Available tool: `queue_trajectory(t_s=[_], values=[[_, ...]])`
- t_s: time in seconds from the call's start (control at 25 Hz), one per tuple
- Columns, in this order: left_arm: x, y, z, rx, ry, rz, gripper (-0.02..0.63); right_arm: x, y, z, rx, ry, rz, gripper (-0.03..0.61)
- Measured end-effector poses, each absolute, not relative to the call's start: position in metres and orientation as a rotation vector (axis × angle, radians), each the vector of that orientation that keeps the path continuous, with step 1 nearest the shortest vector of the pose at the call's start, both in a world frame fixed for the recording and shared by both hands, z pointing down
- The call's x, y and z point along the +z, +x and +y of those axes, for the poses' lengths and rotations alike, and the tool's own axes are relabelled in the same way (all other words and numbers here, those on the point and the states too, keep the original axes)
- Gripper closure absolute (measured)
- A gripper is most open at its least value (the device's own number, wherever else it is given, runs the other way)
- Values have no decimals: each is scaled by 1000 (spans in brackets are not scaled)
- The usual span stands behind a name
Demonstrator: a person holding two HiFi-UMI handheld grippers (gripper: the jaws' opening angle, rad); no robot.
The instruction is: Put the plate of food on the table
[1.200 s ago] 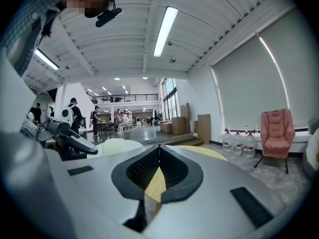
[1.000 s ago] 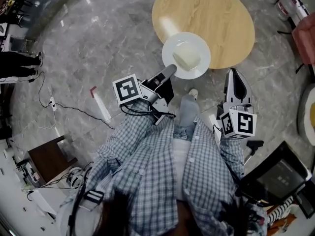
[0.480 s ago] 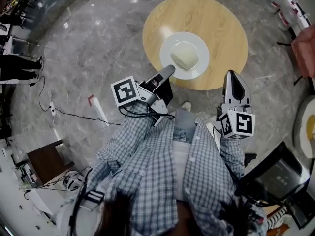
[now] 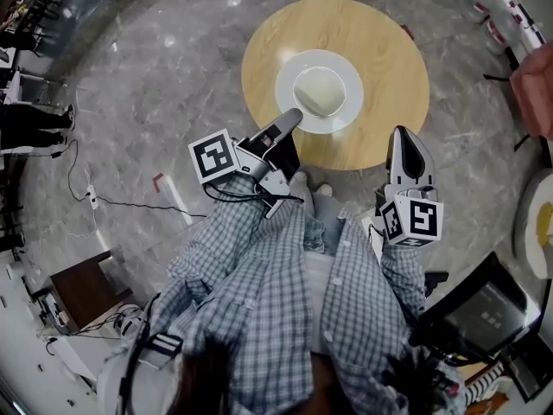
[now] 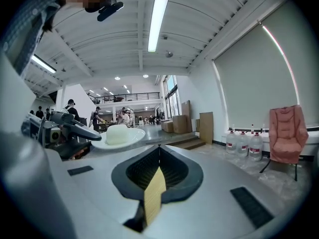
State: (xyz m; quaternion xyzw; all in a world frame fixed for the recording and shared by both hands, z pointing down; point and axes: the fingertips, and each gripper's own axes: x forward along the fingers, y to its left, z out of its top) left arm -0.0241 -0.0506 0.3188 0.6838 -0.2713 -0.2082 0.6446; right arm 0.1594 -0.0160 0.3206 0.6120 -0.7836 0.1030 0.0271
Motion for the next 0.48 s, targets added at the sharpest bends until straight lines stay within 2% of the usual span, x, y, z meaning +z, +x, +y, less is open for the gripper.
queue_trajectory(t_s=[0.48], values=[[322,-12,-126,-415,1561,-549,594,322,169,-76,321,1952,-2320,571]])
